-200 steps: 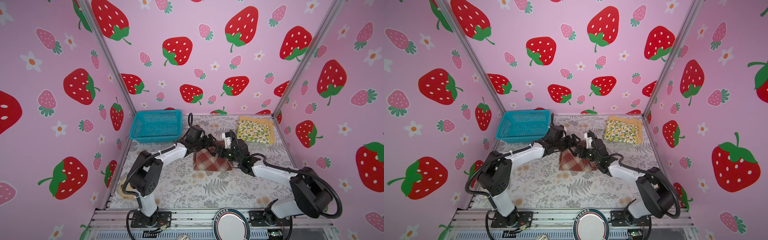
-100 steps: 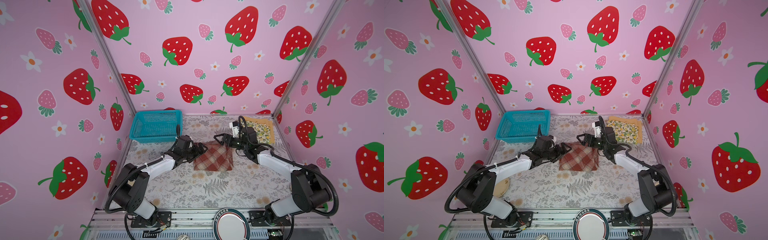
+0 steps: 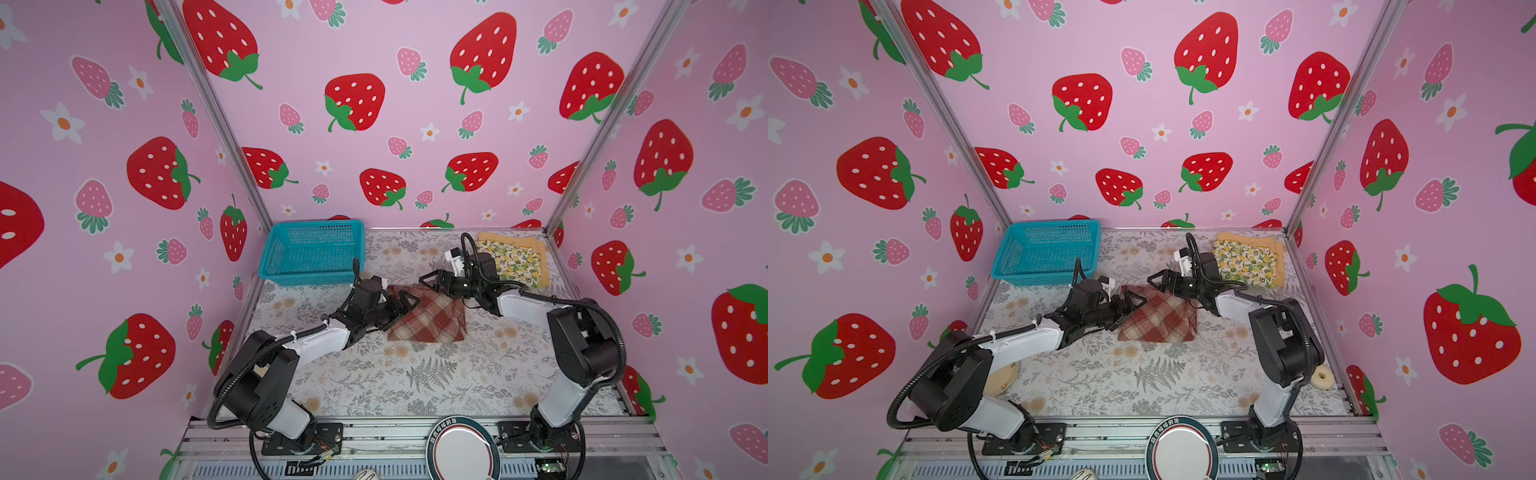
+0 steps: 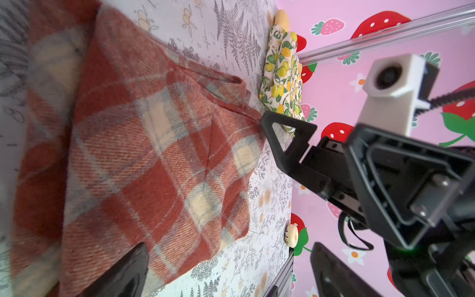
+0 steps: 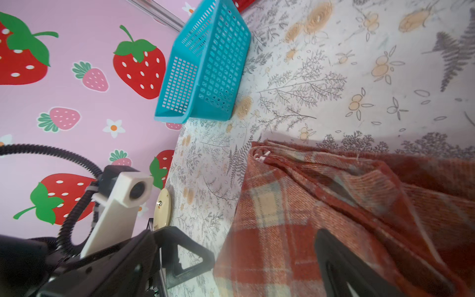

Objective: Fold and stack the skirts

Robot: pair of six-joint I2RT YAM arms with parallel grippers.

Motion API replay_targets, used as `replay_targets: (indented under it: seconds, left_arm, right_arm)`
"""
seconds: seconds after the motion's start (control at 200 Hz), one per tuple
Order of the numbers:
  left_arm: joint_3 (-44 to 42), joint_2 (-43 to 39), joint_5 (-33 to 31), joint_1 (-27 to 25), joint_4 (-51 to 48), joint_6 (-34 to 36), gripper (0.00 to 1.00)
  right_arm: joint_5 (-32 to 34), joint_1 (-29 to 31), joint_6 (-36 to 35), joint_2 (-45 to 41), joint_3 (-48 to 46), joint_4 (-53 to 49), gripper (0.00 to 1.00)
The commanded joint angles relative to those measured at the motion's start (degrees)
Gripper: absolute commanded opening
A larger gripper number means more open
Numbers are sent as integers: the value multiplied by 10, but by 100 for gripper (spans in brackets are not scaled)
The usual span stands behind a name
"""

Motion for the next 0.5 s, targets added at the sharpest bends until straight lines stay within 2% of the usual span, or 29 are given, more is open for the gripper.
replay_targets:
  seconds: [0.0, 0.27, 0.495]
  left_arm:
    - [-20, 9, 6, -4, 46, -17, 99]
    - [-73, 85, 0, -12, 107, -23, 100]
    - [-109, 95, -4, -12, 115, -16, 99]
  right_arm:
    - [-16, -7, 3, 28, 24, 26, 100]
    - [18, -25, -9, 96, 34, 39, 100]
    - [36, -33, -27, 138, 61, 31, 100]
